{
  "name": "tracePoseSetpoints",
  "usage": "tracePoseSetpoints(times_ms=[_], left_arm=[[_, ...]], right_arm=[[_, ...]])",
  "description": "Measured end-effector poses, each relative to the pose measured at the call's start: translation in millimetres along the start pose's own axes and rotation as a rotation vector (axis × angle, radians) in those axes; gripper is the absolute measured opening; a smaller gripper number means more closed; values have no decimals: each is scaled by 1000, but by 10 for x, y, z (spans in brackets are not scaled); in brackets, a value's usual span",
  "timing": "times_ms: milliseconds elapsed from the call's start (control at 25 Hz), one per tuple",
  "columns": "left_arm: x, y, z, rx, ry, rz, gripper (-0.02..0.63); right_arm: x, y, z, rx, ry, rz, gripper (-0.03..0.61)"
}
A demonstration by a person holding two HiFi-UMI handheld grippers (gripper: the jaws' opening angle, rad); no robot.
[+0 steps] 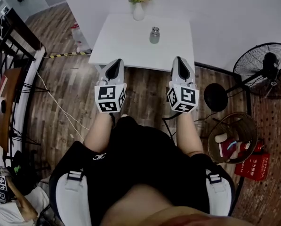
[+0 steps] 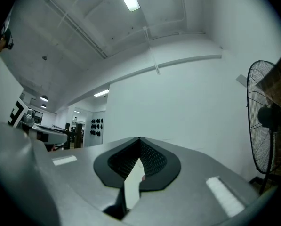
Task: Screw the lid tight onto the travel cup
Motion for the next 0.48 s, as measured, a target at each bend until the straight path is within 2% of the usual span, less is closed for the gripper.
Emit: tracePoseSetpoints(times_ms=[480], left_arm=[[85, -532, 118, -6, 37, -2, 53]], right_arm=[[200, -551, -129, -14, 4, 15, 0]])
Point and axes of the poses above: the fingertips, and each gripper's own axes: y backward along the fingers, z to its left, x out of its underside, the point moved 6 cm from there along y, backward along the fingers, and after that the axes turned 1 degree about -x, right-handed, at the moved point
